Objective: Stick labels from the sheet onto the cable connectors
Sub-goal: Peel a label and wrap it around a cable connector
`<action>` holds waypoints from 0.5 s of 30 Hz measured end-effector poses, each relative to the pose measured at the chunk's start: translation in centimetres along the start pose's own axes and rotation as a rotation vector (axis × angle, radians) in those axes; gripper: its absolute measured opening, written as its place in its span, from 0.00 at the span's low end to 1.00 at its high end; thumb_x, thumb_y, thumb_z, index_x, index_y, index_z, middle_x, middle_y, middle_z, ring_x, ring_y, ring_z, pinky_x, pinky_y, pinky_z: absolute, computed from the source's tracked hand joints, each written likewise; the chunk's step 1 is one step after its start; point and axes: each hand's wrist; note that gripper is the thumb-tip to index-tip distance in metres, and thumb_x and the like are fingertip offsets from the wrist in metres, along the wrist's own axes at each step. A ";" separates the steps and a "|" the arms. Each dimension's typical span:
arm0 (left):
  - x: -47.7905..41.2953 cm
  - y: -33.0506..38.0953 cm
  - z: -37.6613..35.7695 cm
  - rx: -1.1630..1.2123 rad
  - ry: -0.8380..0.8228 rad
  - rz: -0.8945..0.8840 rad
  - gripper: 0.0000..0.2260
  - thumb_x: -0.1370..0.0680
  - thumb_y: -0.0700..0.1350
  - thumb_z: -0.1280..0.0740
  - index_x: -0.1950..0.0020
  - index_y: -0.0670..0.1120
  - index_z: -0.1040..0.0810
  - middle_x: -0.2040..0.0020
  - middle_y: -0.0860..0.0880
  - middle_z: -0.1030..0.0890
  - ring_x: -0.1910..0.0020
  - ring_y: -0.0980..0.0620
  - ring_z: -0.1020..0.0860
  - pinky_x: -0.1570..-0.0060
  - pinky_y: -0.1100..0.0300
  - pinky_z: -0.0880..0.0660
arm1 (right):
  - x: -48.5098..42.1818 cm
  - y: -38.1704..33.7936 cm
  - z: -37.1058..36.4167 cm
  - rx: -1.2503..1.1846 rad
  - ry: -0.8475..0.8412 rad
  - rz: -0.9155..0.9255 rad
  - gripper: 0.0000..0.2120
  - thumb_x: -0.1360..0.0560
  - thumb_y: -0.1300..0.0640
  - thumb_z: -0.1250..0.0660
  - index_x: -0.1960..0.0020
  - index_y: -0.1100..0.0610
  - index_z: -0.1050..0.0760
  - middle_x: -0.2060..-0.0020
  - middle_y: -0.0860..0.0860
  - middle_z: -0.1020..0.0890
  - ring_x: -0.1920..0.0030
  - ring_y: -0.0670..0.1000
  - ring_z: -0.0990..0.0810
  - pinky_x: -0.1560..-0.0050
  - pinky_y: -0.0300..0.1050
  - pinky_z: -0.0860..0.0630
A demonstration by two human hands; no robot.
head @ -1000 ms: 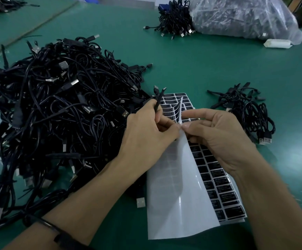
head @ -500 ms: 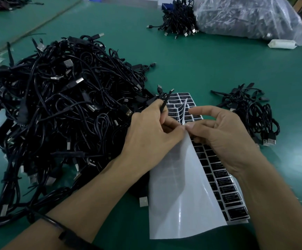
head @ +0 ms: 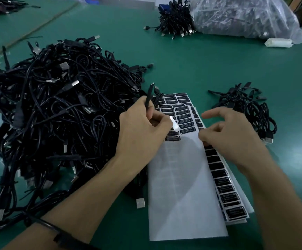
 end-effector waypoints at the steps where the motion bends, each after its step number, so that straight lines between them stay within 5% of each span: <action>1: 0.0 0.0 0.0 0.003 -0.002 0.007 0.18 0.30 0.39 0.31 0.65 0.51 0.41 0.66 0.48 0.18 0.67 0.45 0.21 0.68 0.46 0.20 | 0.1 0.1 0.0 0.096 0.019 0.025 0.14 0.31 0.56 0.28 0.48 0.44 0.25 0.67 0.43 0.16 0.63 0.41 0.20 0.60 0.39 0.26; 7: 0.1 0.1 0.0 -0.046 -0.012 -0.026 0.19 0.31 0.39 0.30 0.64 0.50 0.41 0.69 0.53 0.17 0.71 0.60 0.23 0.70 0.70 0.30 | 1.1 -1.8 -2.1 0.237 0.184 0.417 0.08 0.31 0.50 0.26 0.54 0.47 0.22 0.60 0.42 0.25 0.60 0.40 0.26 0.58 0.38 0.30; 11: 0.1 0.1 0.0 -0.054 -0.012 -0.015 0.20 0.30 0.38 0.28 0.64 0.49 0.41 0.68 0.52 0.17 0.68 0.55 0.21 0.69 0.72 0.30 | 2.0 -2.6 -4.2 0.278 0.156 0.464 0.08 0.31 0.52 0.24 0.55 0.53 0.19 0.59 0.48 0.23 0.59 0.52 0.23 0.57 0.54 0.22; 15: 0.1 0.1 0.0 -0.081 0.004 -0.021 0.20 0.31 0.39 0.28 0.64 0.49 0.40 0.70 0.46 0.19 0.69 0.48 0.25 0.70 0.66 0.31 | 2.1 -2.7 -4.6 0.316 0.188 0.434 0.08 0.28 0.51 0.24 0.52 0.53 0.19 0.57 0.49 0.22 0.56 0.54 0.22 0.56 0.56 0.23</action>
Point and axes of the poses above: each hand's wrist, its own x-axis away from the middle knuckle, its own z-axis out of the back of the hand, y = z × x
